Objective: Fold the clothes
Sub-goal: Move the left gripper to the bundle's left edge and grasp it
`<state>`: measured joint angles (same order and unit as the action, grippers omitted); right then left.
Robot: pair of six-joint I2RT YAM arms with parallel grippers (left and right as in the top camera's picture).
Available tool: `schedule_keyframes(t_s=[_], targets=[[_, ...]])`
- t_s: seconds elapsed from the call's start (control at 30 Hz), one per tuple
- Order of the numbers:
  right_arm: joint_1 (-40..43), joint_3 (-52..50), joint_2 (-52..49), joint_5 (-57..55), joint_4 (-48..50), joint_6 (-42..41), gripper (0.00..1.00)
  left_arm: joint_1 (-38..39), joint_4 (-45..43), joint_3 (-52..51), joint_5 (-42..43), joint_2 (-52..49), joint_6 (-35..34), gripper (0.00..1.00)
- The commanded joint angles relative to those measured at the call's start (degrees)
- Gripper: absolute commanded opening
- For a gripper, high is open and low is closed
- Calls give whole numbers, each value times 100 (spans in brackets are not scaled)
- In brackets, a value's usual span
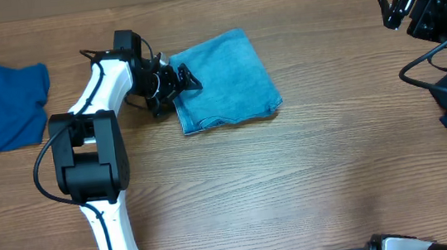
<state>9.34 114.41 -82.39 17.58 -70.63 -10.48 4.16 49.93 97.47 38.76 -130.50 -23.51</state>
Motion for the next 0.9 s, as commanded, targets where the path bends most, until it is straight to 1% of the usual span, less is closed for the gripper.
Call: schedule_keyframes(t_s=[0.0,0.07,0.1,0.17,0.2,0.27,0.37,0.53,0.63,0.73,0.77,0.83,0.87], targets=[[15,37,7,-20,15,7,100,203,-28,-341,-424,-420,-442,98],[15,37,7,-20,15,7,100,203,-74,-341,-380,-420,-439,95],[15,37,7,-20,15,7,100,203,-101,-341,-380,-420,-442,91],[15,37,7,-20,15,7,100,203,-149,-341,-382,-420,-457,87],[15,37,7,-20,15,7,100,203,-203,-341,-378,-420,-487,86],[15,37,7,-20,15,7,100,212,-400,-341,-271,-420,-442,90],[15,37,7,-17,15,7,100,243,-669,-341,-101,-420,-286,90],[15,37,7,-17,15,7,100,262,-686,-341,-59,-420,-317,78],[15,37,7,-20,15,7,100,260,-662,-341,-63,-420,-391,62],[15,37,7,-20,15,7,100,260,-647,-341,-72,-417,-472,42],[15,37,7,-20,15,7,100,260,-638,-341,-85,-417,-503,33],[15,37,7,-17,15,7,100,260,-616,-341,-98,-415,-522,17],[15,37,7,-17,15,7,100,260,-562,-339,-181,-407,-531,4]])
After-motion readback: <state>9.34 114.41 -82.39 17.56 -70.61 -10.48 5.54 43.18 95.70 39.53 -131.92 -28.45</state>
